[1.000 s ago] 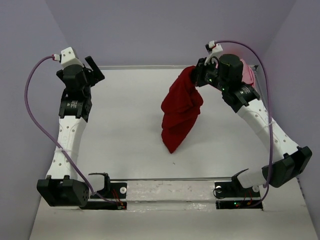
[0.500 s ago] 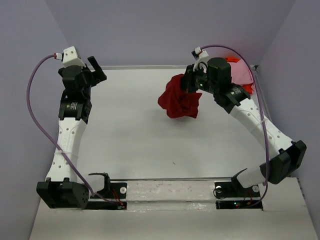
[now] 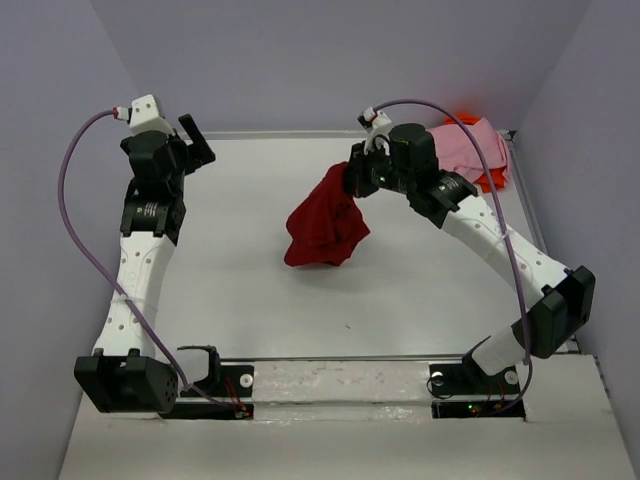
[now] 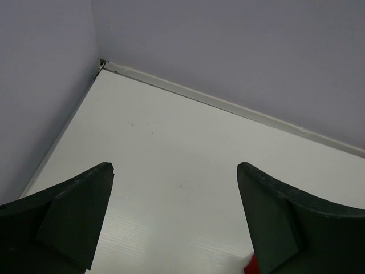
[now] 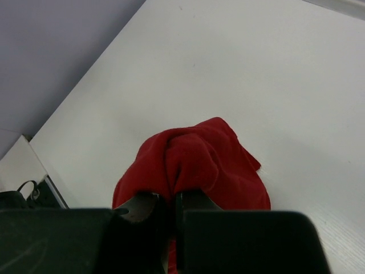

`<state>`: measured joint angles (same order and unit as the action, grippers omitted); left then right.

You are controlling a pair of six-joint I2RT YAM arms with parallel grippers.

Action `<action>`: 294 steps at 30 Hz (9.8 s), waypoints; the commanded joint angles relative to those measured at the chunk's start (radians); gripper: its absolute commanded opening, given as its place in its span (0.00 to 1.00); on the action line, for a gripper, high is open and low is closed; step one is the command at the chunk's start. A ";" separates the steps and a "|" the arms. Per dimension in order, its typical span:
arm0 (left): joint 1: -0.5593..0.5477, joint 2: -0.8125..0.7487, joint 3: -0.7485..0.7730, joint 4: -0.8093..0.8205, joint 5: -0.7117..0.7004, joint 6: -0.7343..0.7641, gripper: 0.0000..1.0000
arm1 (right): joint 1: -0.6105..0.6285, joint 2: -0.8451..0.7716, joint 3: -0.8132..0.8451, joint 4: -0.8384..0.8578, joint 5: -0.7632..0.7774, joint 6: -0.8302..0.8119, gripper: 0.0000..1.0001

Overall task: Fold and stack the t-shirts
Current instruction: Move the tshirt to the center of the board, then flatten the tshirt out

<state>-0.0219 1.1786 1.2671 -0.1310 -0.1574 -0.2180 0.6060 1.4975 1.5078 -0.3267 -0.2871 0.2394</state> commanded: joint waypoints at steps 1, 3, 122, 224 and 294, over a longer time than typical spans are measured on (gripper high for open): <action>0.005 -0.017 -0.014 0.036 0.009 0.017 0.99 | 0.041 0.043 0.026 0.052 -0.009 0.006 0.00; 0.005 -0.014 -0.014 0.037 0.010 0.016 0.99 | 0.066 0.053 0.034 0.051 -0.017 0.011 0.00; -0.004 -0.077 -0.468 0.048 0.449 -0.244 0.99 | 0.016 0.251 0.348 -0.419 0.118 -0.323 0.83; -0.604 1.251 0.618 0.054 0.153 -0.230 0.07 | -0.236 -0.235 -0.397 -0.137 0.625 0.196 0.00; -0.165 0.480 0.389 -0.211 0.125 0.014 0.00 | -0.245 0.032 -0.303 0.025 0.105 0.043 0.34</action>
<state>-0.1421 1.6554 1.8133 -0.3260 -0.0589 -0.2173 0.3645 1.5108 1.2701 -0.3241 -0.1329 0.2977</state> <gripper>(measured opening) 0.026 0.258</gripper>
